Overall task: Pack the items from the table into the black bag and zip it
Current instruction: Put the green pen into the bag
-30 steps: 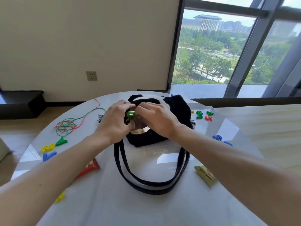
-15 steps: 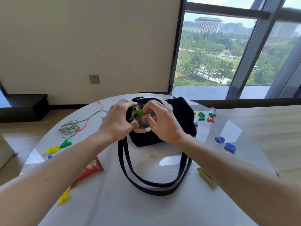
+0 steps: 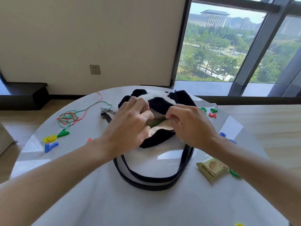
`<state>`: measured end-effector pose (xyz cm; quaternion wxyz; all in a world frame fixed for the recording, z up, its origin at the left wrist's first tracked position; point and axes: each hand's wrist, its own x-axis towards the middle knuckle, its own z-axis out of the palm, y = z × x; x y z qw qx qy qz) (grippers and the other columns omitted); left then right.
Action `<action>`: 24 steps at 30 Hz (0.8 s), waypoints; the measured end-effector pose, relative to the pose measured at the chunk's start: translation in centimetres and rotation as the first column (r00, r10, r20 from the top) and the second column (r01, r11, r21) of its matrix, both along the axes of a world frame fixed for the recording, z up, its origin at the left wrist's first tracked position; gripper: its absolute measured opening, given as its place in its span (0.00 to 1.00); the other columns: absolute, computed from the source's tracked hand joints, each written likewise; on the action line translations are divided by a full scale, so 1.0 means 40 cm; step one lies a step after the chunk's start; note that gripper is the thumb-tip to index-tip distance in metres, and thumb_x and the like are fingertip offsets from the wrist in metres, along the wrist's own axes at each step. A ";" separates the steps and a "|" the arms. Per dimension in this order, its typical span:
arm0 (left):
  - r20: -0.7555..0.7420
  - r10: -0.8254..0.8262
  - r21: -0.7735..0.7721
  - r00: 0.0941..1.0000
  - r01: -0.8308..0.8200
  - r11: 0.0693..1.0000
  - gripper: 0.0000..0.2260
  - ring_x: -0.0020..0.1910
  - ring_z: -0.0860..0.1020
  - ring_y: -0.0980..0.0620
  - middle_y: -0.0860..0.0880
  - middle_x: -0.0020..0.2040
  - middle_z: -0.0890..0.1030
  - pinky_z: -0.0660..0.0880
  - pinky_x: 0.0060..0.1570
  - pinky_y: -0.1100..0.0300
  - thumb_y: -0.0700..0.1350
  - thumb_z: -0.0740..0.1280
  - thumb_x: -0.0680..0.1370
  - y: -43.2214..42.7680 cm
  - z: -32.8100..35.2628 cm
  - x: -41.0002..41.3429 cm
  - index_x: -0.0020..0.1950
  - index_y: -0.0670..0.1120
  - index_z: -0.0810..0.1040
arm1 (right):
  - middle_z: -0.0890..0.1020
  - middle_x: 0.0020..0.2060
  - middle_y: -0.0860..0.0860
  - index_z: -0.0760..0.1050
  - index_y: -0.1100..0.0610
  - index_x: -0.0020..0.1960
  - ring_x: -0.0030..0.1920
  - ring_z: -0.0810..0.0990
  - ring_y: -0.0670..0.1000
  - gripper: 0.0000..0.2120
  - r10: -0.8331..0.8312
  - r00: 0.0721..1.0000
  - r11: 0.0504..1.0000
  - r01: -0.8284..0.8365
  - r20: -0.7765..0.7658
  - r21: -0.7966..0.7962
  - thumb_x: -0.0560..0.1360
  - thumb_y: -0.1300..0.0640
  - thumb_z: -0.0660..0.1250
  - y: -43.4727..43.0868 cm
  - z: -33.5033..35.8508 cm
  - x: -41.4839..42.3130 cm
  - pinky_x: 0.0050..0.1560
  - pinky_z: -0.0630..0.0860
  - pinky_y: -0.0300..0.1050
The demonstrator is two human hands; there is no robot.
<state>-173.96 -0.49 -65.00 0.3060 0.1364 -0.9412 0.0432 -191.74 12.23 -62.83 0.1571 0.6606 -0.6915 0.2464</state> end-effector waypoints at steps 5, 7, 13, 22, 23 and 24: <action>0.343 0.052 -0.154 0.938 0.001 0.988 0.14 0.47 0.72 0.48 0.48 0.49 0.75 0.75 0.46 0.53 0.50 0.66 0.71 0.059 -0.088 -0.027 0.54 0.46 0.76 | 0.80 0.36 0.44 0.78 0.51 0.44 0.37 0.77 0.48 0.06 -0.068 0.990 0.959 0.031 0.120 0.280 0.75 0.60 0.65 0.111 -0.078 0.005 0.39 0.77 0.52; 0.353 0.161 -0.200 0.922 -0.094 0.975 0.13 0.47 0.73 0.47 0.46 0.50 0.75 0.75 0.46 0.53 0.44 0.68 0.72 0.049 -0.084 -0.049 0.55 0.45 0.74 | 0.81 0.42 0.43 0.80 0.50 0.49 0.40 0.76 0.45 0.06 -0.064 0.990 0.937 0.016 0.127 0.349 0.76 0.57 0.65 0.127 -0.114 0.016 0.43 0.77 0.49; 0.204 0.216 -0.337 0.955 -0.139 0.931 0.09 0.41 0.74 0.46 0.49 0.38 0.77 0.67 0.40 0.54 0.34 0.66 0.67 0.025 -0.005 -0.108 0.41 0.47 0.75 | 0.77 0.53 0.50 0.77 0.57 0.55 0.52 0.78 0.55 0.12 -0.038 0.999 0.887 0.036 -0.006 0.459 0.74 0.52 0.64 0.061 -0.169 0.051 0.48 0.78 0.52; 0.100 0.300 -0.341 0.949 -0.250 0.906 0.10 0.45 0.75 0.47 0.52 0.42 0.79 0.61 0.40 0.57 0.36 0.67 0.70 0.000 0.075 -0.161 0.48 0.49 0.77 | 0.79 0.56 0.57 0.75 0.56 0.54 0.59 0.76 0.61 0.44 -0.384 0.923 0.768 0.333 -0.022 0.547 0.61 0.18 0.58 -0.069 -0.183 0.077 0.56 0.75 0.54; 0.095 0.293 -0.331 0.951 -0.247 0.911 0.11 0.45 0.75 0.47 0.52 0.43 0.79 0.62 0.40 0.57 0.36 0.67 0.70 -0.002 0.073 -0.162 0.48 0.49 0.78 | 0.79 0.55 0.57 0.74 0.56 0.55 0.58 0.76 0.61 0.44 -0.386 0.922 0.770 0.341 -0.032 0.540 0.61 0.18 0.58 -0.072 -0.183 0.079 0.54 0.76 0.54; 0.097 0.283 -0.322 0.954 -0.239 0.916 0.11 0.46 0.75 0.47 0.52 0.43 0.79 0.63 0.40 0.57 0.37 0.67 0.70 -0.003 0.068 -0.161 0.49 0.49 0.77 | 0.78 0.55 0.57 0.74 0.55 0.57 0.56 0.76 0.60 0.43 -0.381 0.923 0.777 0.350 -0.050 0.523 0.62 0.20 0.59 -0.072 -0.184 0.084 0.51 0.75 0.53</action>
